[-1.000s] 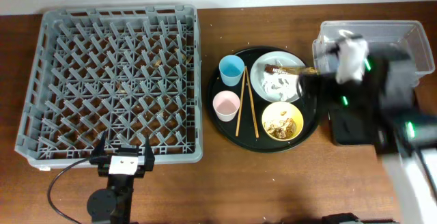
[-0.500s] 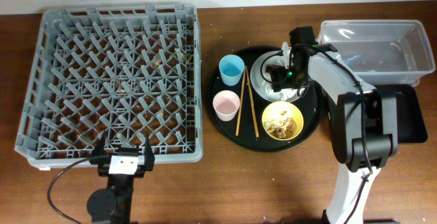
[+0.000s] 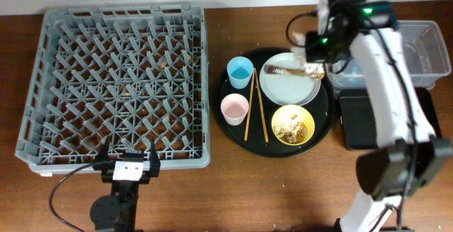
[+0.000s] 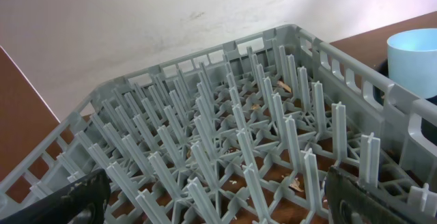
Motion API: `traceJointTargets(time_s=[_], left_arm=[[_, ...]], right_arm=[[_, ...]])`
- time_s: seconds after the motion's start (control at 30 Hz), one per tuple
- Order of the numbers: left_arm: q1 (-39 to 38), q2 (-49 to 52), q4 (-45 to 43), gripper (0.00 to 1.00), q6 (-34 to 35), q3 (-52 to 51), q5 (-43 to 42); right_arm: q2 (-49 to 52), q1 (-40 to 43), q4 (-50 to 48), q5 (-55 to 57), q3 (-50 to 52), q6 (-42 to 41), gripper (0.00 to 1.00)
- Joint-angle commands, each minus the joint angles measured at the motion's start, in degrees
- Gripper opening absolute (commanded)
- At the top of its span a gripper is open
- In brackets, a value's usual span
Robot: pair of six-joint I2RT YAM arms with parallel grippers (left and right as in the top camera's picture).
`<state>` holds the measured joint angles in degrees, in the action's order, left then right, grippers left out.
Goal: Sort waste into correct bins and load items into the dishwasher rack
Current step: 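Grasp the white tissue on the plate with the right gripper, then drop the tissue into the clear plastic bin with the right gripper, then carry the gold Nescafe wrapper into the clear bin with the right gripper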
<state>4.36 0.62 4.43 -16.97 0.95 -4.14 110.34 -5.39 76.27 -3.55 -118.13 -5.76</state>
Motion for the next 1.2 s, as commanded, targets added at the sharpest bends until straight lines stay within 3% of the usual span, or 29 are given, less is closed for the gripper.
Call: traceJointTargets(time_s=[0.0,0.07,0.23,0.27,0.3,0.33,0.4,0.53,0.6,0.63,0.7,0.77,0.8,0.87,0.9,1.0,1.07,1.17], left_arm=[[0.31,-0.28,-0.13,1.0,-0.52,-0.44,-0.42],[0.31,-0.26,-0.11,1.0,-0.52,-0.44,-0.42],[0.31,-0.28,-0.11,1.0,-0.52,-0.44,-0.42],[0.31,-0.28,-0.11,1.0,-0.52,-0.44,-0.42],[0.31,-0.28,-0.11,1.0,-0.52,-0.44,-0.42],[0.31,-0.26,-0.11,1.0,-0.52,-0.44,-0.42],[0.31,-0.26,-0.11,1.0,-0.52,-0.44,-0.44],[0.31,-0.26,-0.11,1.0,-0.52,-0.44,-0.42],[0.31,-0.28,-0.11,1.0,-0.52,-0.44,-0.42],[0.31,-0.26,-0.13,1.0,-0.52,-0.44,-0.42],[0.31,-0.26,-0.11,1.0,-0.52,-0.44,-0.44],[0.31,-0.26,-0.11,1.0,-0.52,-0.44,-0.48],[0.31,-0.26,-0.11,1.0,-0.52,-0.44,-0.48],[0.31,-0.26,-0.11,1.0,-0.52,-0.44,-0.52],[0.31,-0.26,-0.13,1.0,-0.52,-0.44,-0.57],[0.31,-0.26,-0.11,1.0,-0.52,-0.44,-0.57],[0.31,-0.26,-0.13,1.0,-0.52,-0.44,-0.57],[0.31,-0.26,-0.11,1.0,-0.52,-0.44,-0.57]], right_arm=[[-3.08,1.42,0.52,3.39,-3.69,-3.04,0.04],[-2.71,5.2,-1.86,13.7,-3.56,-9.38,0.04],[6.56,13.84,-11.69,14.93,-3.54,-11.3,0.04],[8.85,14.62,-13.07,14.69,-3.52,-11.28,0.08],[10.93,14.95,-13.79,14.73,-3.52,-11.26,0.42],[13.4,15.21,-14.19,14.73,-3.52,-11.19,0.64],[14.12,15.15,-14.14,14.53,-3.74,-11.02,0.83],[7.54,12.48,-11.3,0.26,-7.15,-5.2,0.83],[6.14,8.57,-9.01,-0.59,-7.15,-7.43,0.63],[6.38,6.51,-8.0,-0.55,-6.78,-10.03,0.6],[7.8,2.08,-8.07,-0.48,-4.61,-10.82,0.6],[10.43,-1.07,-9.05,-0.35,-3.91,-4.35,0.62],[12.2,-2.43,-9.2,-0.35,-3.91,3.63,0.79],[15.21,-3.58,-8.07,-0.33,-3.91,18.56,0.91],[17.31,-3.48,-7.26,-0.33,-3.91,25.07,0.92],[22.01,-2.51,-7.15,-0.33,-3.91,33.35,0.9],[24.83,-2.23,-6.99,-0.35,-3.91,35.43,0.83],[28.46,-2.25,-7.26,-0.55,-3.91,35.58,0.82]])
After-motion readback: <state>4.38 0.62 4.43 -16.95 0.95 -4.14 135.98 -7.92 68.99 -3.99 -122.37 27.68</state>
